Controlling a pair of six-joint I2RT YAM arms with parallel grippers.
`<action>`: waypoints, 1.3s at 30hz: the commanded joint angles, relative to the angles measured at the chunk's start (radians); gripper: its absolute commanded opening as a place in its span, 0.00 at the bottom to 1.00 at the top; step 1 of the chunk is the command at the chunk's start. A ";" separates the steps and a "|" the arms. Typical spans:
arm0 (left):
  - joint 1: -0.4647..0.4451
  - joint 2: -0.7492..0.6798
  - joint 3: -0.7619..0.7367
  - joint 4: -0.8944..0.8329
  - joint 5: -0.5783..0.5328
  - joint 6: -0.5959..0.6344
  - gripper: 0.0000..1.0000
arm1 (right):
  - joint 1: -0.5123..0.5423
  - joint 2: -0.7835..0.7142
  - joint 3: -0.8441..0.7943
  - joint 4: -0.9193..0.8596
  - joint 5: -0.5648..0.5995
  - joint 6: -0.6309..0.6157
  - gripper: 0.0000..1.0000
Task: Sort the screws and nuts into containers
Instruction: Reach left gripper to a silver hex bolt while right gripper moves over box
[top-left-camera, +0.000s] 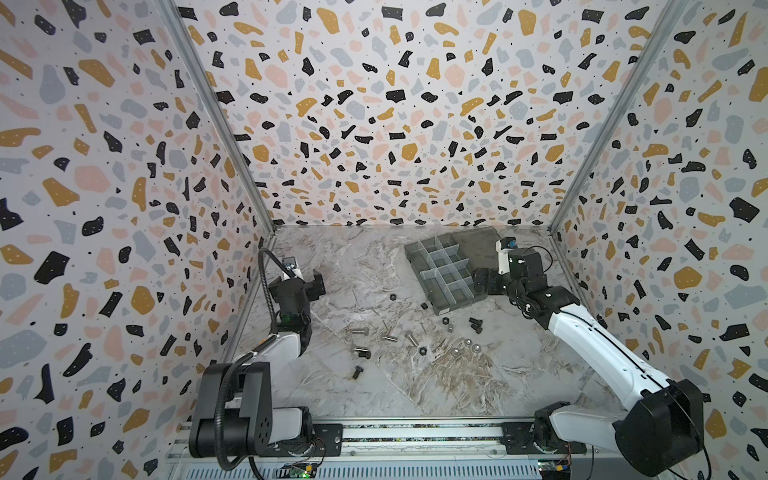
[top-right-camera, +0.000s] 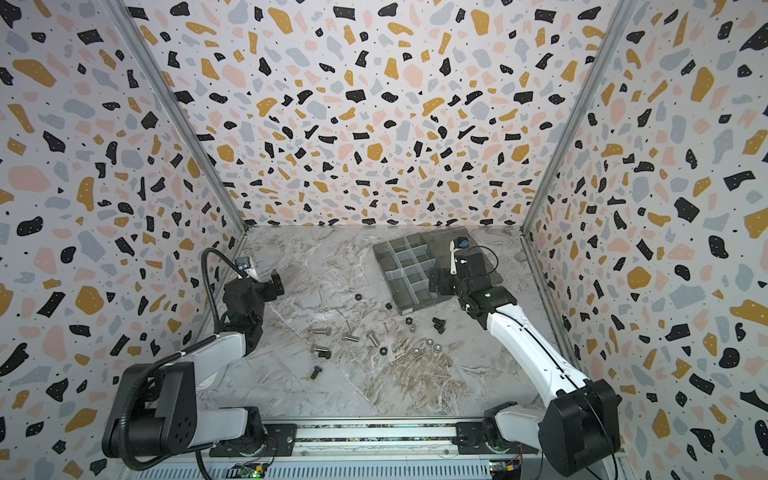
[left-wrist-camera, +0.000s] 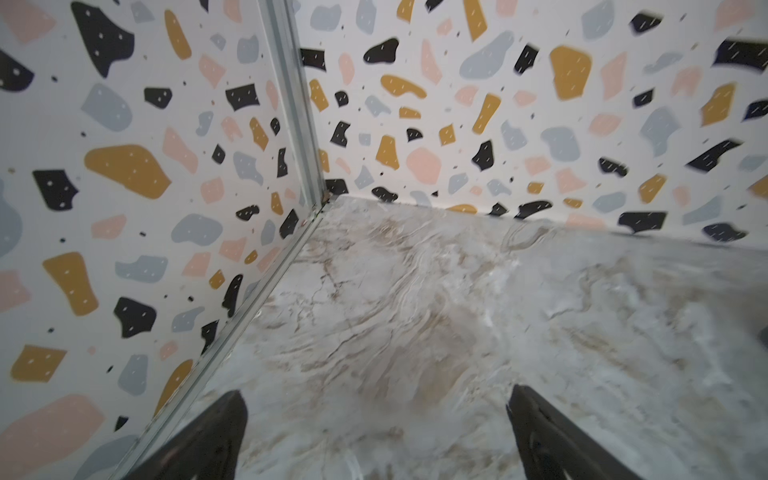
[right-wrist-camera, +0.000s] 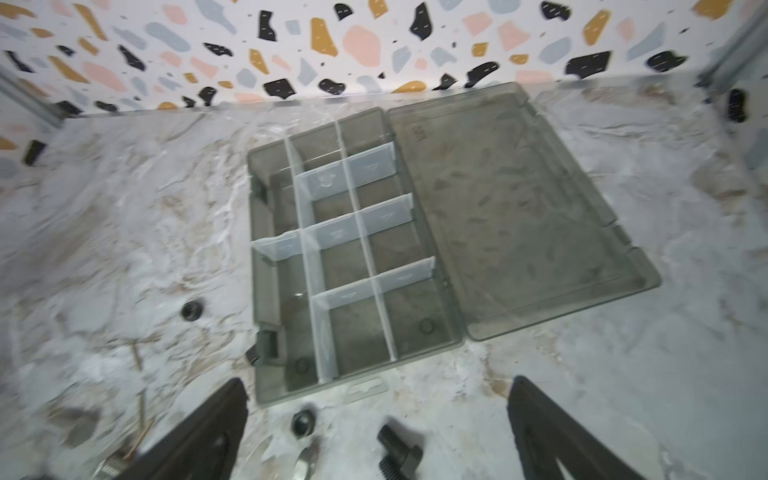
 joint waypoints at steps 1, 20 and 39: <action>-0.028 -0.047 0.073 -0.213 0.115 -0.125 0.95 | -0.019 -0.020 0.039 -0.057 -0.226 0.065 0.99; -0.484 -0.233 0.020 -0.785 -0.074 -0.454 0.86 | 0.038 0.076 0.240 -0.272 0.115 0.000 0.99; -0.518 0.068 0.119 -0.871 0.036 -0.380 0.81 | 0.163 0.209 0.347 -0.431 -0.251 -0.062 0.95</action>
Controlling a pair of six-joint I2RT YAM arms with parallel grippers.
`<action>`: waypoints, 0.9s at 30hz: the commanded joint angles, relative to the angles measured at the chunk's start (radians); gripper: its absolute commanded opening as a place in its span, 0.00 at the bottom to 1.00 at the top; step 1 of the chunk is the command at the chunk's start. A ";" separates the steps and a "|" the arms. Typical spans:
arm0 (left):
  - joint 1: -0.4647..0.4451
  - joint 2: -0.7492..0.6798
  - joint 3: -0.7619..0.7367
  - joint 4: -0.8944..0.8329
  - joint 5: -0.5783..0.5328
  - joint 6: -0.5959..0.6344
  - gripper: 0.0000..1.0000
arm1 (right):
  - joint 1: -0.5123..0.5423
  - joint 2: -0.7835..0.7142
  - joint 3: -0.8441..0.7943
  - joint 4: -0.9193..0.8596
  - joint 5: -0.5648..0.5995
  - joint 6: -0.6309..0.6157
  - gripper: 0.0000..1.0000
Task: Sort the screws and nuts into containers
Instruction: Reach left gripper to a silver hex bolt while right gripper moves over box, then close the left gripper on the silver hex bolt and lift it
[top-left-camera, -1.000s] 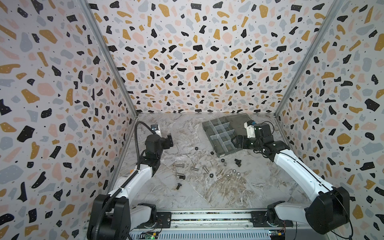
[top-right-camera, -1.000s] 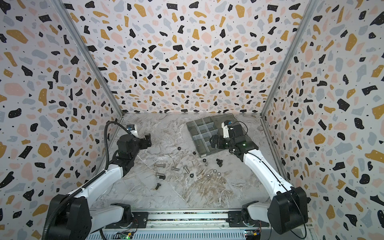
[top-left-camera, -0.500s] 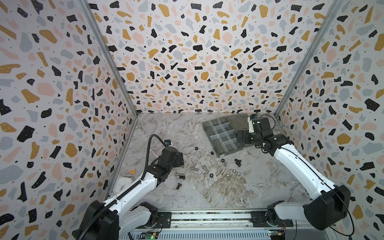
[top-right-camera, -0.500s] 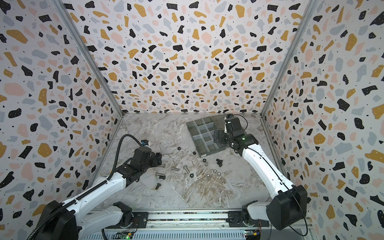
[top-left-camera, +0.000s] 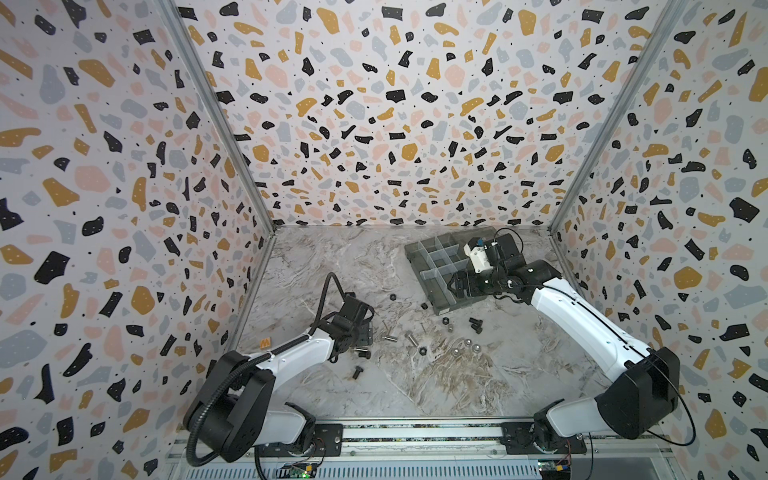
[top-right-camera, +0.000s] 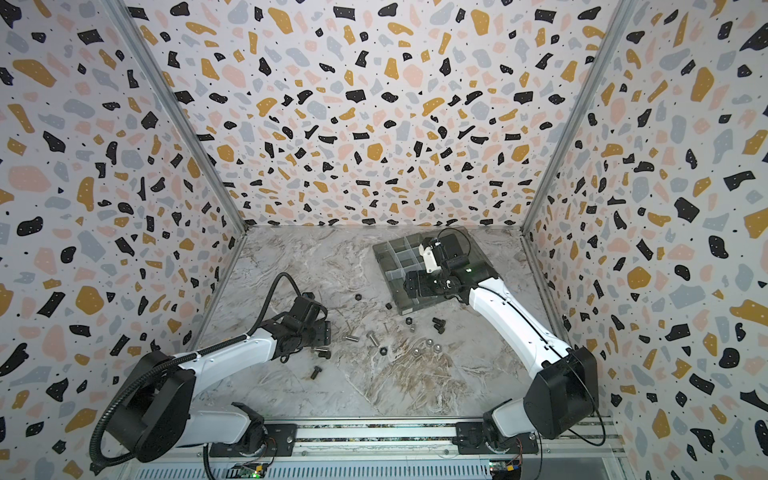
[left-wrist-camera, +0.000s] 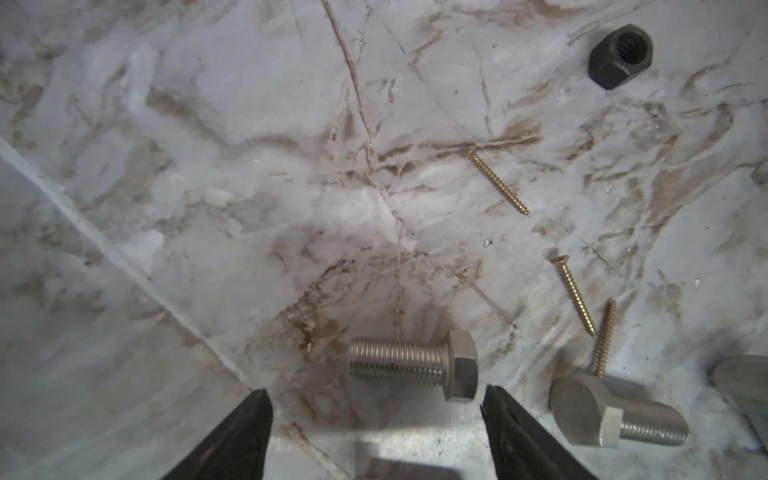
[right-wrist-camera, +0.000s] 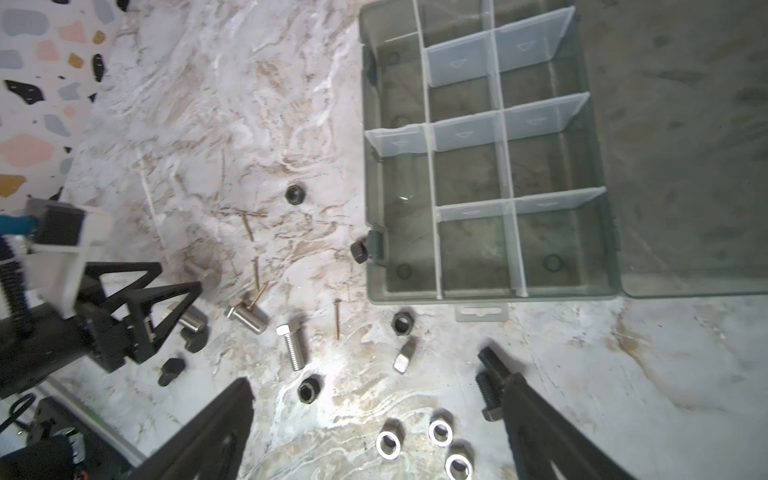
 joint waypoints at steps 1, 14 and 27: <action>-0.004 0.021 0.053 -0.026 0.006 0.025 0.81 | 0.026 0.011 0.037 -0.070 -0.088 -0.036 0.95; -0.004 0.165 0.150 -0.116 0.004 0.053 0.73 | 0.098 0.048 0.055 -0.151 -0.220 -0.128 0.95; -0.004 0.226 0.154 -0.098 0.022 0.049 0.69 | 0.099 0.058 0.036 -0.148 -0.215 -0.135 0.96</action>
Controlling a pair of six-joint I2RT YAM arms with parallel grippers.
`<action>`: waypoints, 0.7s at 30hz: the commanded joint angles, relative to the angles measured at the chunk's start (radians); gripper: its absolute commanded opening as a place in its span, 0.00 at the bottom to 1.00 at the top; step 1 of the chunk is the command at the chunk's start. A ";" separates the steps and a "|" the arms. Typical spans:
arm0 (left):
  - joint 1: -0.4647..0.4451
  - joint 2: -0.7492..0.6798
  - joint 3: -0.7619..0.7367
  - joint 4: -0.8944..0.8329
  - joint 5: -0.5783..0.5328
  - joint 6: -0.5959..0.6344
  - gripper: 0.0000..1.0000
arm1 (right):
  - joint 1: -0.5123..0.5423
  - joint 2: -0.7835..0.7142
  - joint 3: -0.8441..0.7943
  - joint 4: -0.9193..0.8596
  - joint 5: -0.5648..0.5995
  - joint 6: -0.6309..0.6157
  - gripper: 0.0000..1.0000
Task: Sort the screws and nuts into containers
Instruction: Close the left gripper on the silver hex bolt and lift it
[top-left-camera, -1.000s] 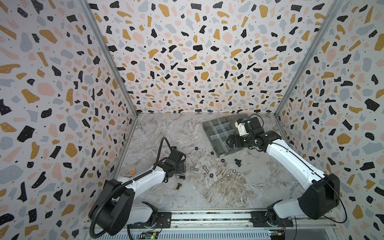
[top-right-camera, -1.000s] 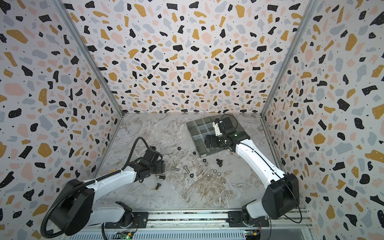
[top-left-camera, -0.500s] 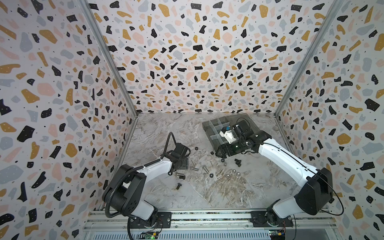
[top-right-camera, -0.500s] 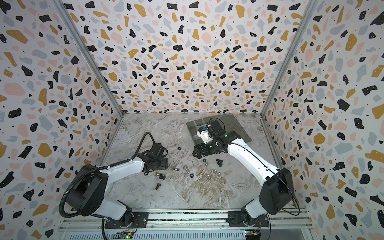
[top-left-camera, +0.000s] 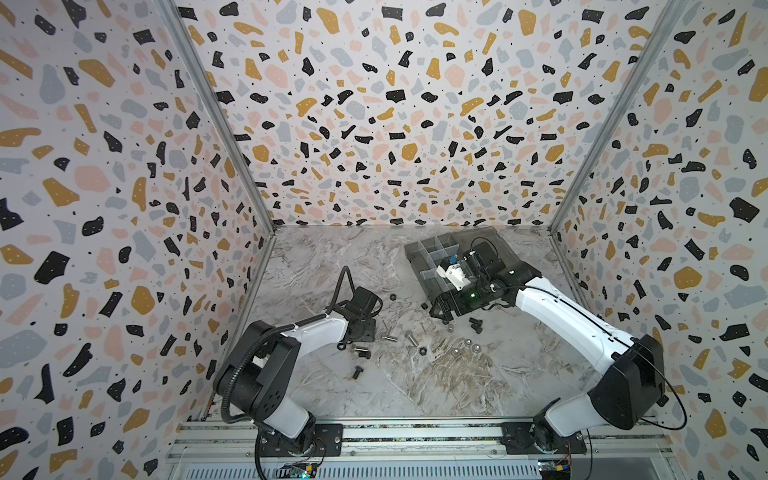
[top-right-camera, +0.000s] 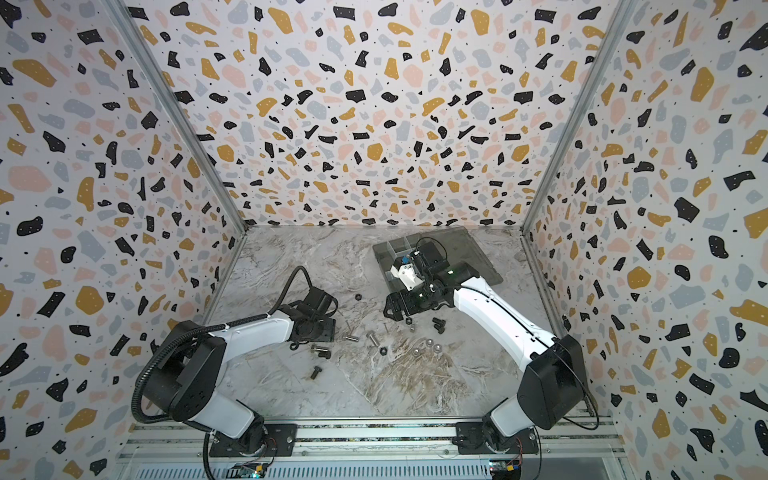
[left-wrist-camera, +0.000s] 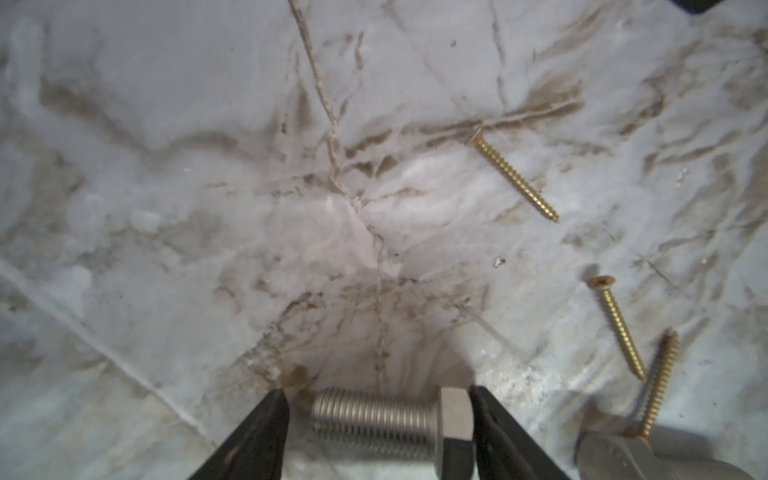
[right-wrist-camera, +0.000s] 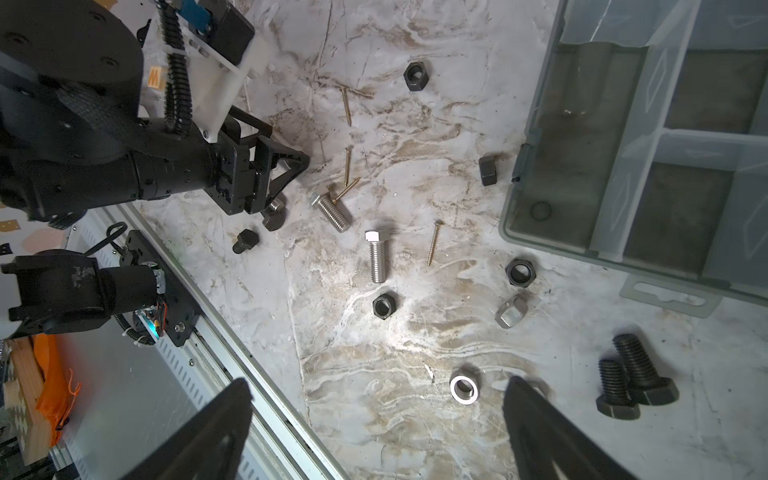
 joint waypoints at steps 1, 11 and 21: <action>-0.004 0.027 0.015 -0.015 0.008 0.008 0.69 | -0.001 -0.003 0.017 -0.024 -0.010 -0.017 0.96; -0.004 0.044 0.018 -0.036 0.020 0.011 0.48 | -0.002 0.009 0.030 -0.043 -0.003 -0.016 0.96; -0.004 0.048 0.077 -0.088 0.020 0.022 0.33 | -0.011 0.000 0.046 -0.048 0.004 -0.001 0.96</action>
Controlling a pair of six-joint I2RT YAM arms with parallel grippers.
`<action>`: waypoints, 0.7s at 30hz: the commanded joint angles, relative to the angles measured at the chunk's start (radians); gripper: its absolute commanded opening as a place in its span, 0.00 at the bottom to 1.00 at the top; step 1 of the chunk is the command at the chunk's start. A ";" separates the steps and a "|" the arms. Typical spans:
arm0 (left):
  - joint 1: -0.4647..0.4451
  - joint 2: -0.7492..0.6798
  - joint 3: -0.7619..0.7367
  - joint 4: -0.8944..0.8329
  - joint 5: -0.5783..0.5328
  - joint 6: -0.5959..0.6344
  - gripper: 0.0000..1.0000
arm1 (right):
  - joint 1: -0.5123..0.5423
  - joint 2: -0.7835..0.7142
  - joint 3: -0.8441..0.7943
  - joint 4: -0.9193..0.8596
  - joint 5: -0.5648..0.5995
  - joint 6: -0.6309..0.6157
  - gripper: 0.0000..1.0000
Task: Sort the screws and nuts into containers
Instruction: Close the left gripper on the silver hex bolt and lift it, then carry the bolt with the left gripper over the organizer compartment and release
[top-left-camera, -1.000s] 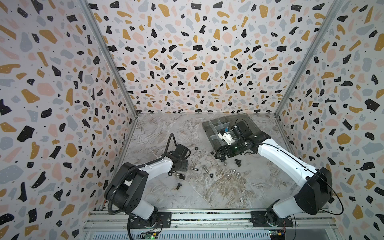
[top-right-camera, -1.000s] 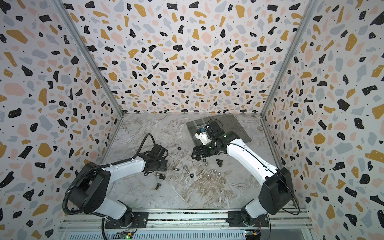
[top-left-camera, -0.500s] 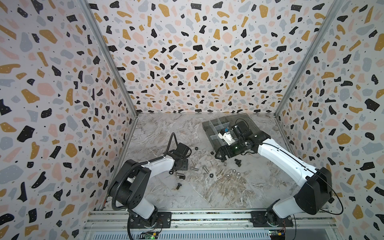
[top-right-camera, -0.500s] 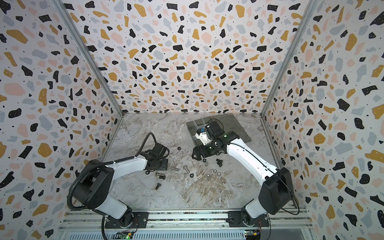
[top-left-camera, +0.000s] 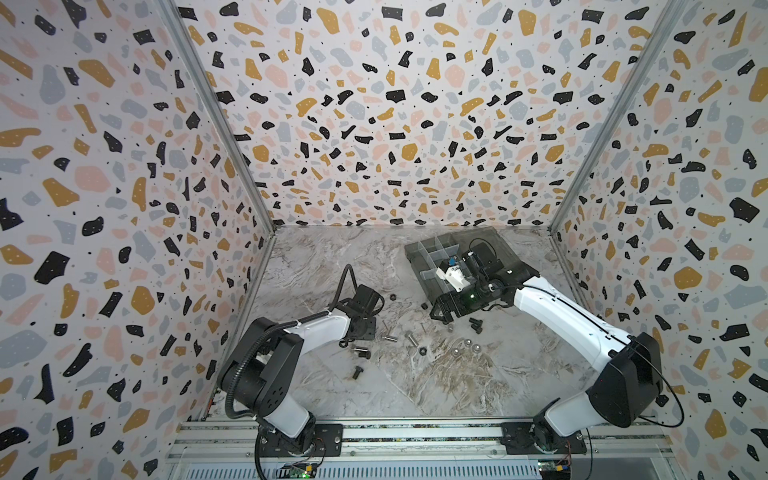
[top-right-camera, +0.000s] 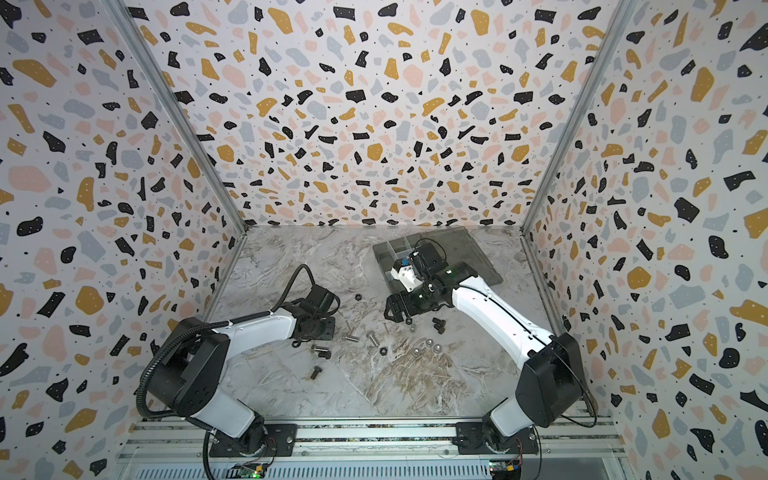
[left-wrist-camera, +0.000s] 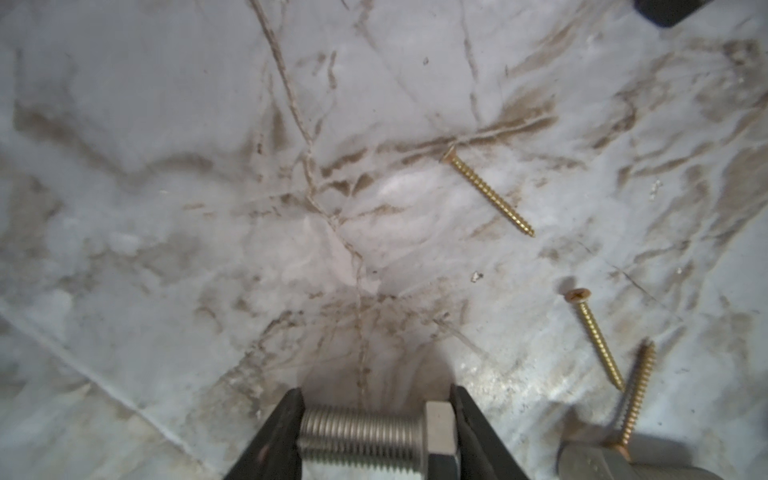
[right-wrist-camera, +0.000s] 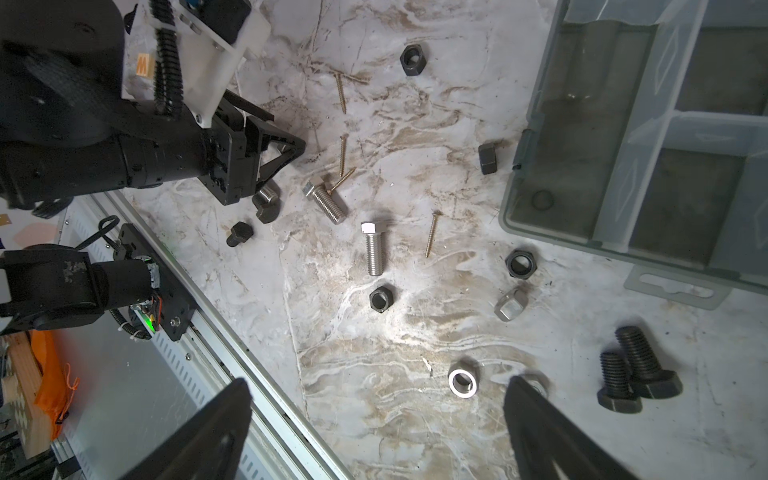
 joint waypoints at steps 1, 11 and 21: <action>-0.003 0.017 0.050 -0.077 0.000 0.016 0.32 | -0.008 -0.016 0.045 -0.027 0.000 0.006 0.97; -0.003 0.019 0.193 -0.165 -0.022 0.041 0.30 | -0.046 -0.045 0.050 -0.031 -0.002 0.013 0.97; -0.003 0.162 0.497 -0.210 0.005 0.076 0.30 | -0.147 -0.084 0.029 -0.043 -0.008 0.007 0.97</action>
